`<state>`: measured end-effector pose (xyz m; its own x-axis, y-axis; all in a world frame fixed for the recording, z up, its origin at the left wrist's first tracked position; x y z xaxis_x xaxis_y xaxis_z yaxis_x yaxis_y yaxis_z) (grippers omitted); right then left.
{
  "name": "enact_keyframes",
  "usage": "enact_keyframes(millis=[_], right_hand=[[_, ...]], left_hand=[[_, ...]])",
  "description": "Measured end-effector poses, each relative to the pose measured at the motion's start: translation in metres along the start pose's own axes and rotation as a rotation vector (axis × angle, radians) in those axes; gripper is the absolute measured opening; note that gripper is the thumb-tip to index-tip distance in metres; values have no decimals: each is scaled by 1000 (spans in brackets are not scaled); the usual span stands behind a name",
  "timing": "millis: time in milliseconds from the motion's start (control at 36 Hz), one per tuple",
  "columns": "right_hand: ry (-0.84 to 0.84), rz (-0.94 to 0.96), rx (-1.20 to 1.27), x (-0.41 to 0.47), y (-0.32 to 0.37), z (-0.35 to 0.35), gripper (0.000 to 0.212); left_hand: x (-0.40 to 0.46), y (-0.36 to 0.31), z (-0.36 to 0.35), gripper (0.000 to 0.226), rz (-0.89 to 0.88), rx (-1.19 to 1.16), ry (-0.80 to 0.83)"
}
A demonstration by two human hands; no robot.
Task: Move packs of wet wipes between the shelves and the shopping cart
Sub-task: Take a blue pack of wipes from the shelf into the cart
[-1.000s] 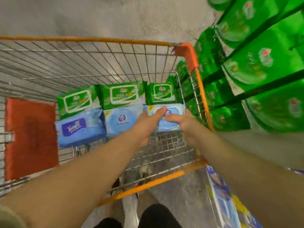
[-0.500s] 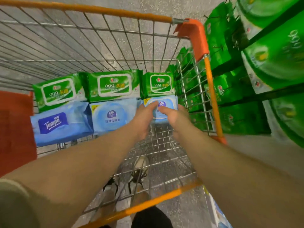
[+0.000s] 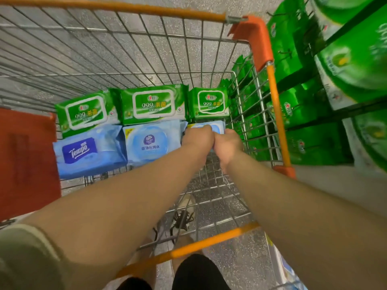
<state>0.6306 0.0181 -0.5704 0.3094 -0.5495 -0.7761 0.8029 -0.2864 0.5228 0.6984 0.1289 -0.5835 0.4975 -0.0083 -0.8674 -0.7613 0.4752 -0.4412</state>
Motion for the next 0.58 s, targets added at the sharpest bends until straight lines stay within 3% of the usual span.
enact_keyframes(millis=[111, 222, 306, 361, 528, 583], right_hand=[[-5, 34, -94, -26, 22, 7, 52], [10, 123, -178, -48, 47, 16, 37], [41, 212, -235, -76, 71, 22, 10], [52, 269, -297, -96, 88, 27, 9], [22, 431, -388, -165, 150, 46, 44], [6, 504, -418, -195, 176, 54, 50]], left_hand=[[-57, -24, 17, 31, -22, 32, 52], [-81, -39, 40, 52, -106, 161, 34], [-110, -56, 60, 52, -155, 186, 52], [-130, -65, 75, 54, -189, 191, 64], [-198, -109, 121, 53, -415, 309, 50], [-227, -125, 134, 74, -477, 385, 47]])
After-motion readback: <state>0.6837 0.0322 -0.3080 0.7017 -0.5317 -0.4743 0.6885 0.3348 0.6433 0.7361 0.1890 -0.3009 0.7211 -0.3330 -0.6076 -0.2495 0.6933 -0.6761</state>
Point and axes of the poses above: each hand's wrist, its own x-axis towards the middle knuckle, its own z-axis out of the back of the hand, y = z × x, the point moved 9 cm from there along x, towards the middle knuckle, and after that the axes turned 1 degree about -x, right-handed, at the moved point
